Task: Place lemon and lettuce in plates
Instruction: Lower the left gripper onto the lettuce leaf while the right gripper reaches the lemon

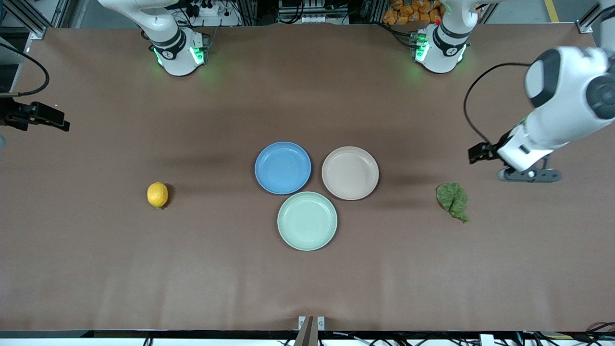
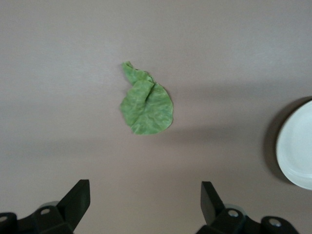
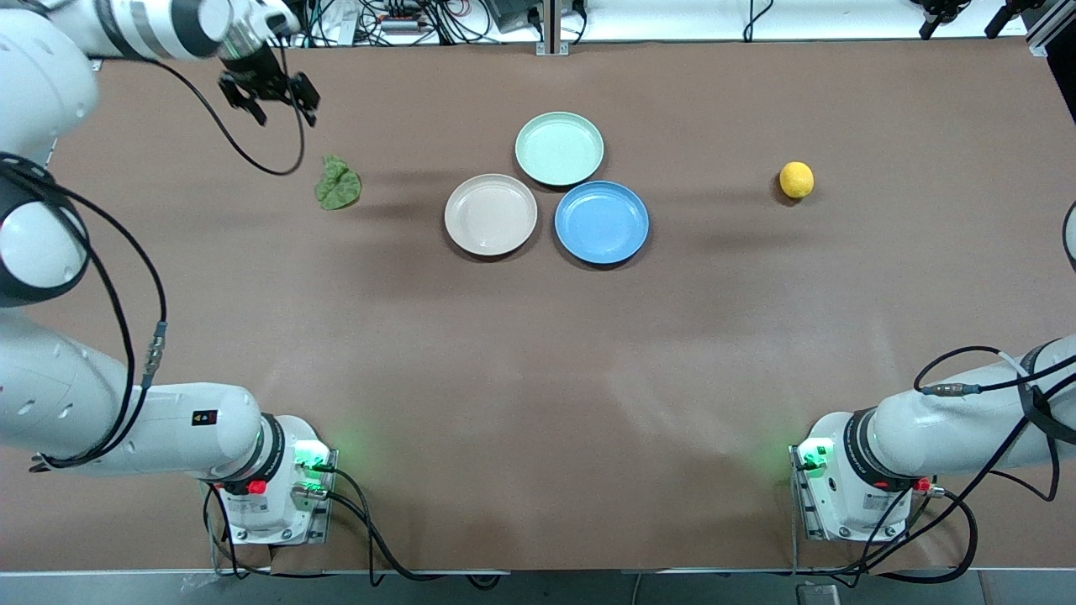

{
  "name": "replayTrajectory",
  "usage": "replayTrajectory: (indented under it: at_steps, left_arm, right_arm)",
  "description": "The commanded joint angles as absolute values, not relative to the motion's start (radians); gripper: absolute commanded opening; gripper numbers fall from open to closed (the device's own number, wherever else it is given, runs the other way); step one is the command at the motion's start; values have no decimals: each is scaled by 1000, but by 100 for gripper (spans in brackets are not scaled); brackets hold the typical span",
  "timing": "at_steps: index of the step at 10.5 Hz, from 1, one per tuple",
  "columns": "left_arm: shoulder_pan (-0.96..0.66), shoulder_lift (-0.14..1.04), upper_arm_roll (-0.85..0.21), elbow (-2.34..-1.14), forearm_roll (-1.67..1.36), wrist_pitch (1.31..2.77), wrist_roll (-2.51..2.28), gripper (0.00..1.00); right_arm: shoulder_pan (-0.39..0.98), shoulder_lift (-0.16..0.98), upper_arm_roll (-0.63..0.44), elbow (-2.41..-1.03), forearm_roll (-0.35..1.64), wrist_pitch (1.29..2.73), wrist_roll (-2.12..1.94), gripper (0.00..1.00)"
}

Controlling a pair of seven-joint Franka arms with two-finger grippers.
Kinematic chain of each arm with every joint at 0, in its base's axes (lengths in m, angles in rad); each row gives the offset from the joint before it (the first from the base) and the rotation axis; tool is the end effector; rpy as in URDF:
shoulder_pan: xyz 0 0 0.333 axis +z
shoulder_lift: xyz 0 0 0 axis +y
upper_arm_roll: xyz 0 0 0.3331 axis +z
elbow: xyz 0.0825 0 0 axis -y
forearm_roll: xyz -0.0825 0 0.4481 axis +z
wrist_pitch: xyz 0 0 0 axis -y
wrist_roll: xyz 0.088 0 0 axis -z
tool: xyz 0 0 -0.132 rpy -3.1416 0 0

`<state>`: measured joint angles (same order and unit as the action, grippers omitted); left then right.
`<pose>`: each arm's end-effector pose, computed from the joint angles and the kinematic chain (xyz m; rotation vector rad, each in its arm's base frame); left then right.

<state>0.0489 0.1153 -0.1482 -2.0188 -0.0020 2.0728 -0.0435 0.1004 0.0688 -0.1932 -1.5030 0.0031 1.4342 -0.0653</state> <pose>0.6199 -0.0610 0.3485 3.1246 -0.0849 -0.0957 0.6198 -0.0534 0.5996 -3.1333 0.0435 0.2145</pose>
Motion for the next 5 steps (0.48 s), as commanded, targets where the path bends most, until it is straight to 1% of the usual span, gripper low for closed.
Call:
replayTrajectory:
  at_steps: [1,3,5]
  left_arm:
    - [43,195,-152,-2019,-14,2126,-83,100]
    - [-24,254,-150,-2000,15,2152,-178,100]
    - [-34,325,-152,-1956,61,2152,-215,100]
  right_arm:
    - [98,77,-190,-1491,12,1442,-58,100]
    - [101,100,-189,-1494,14,1468,-58,100]
    - [107,110,-186,-1525,14,1498,-58,100]
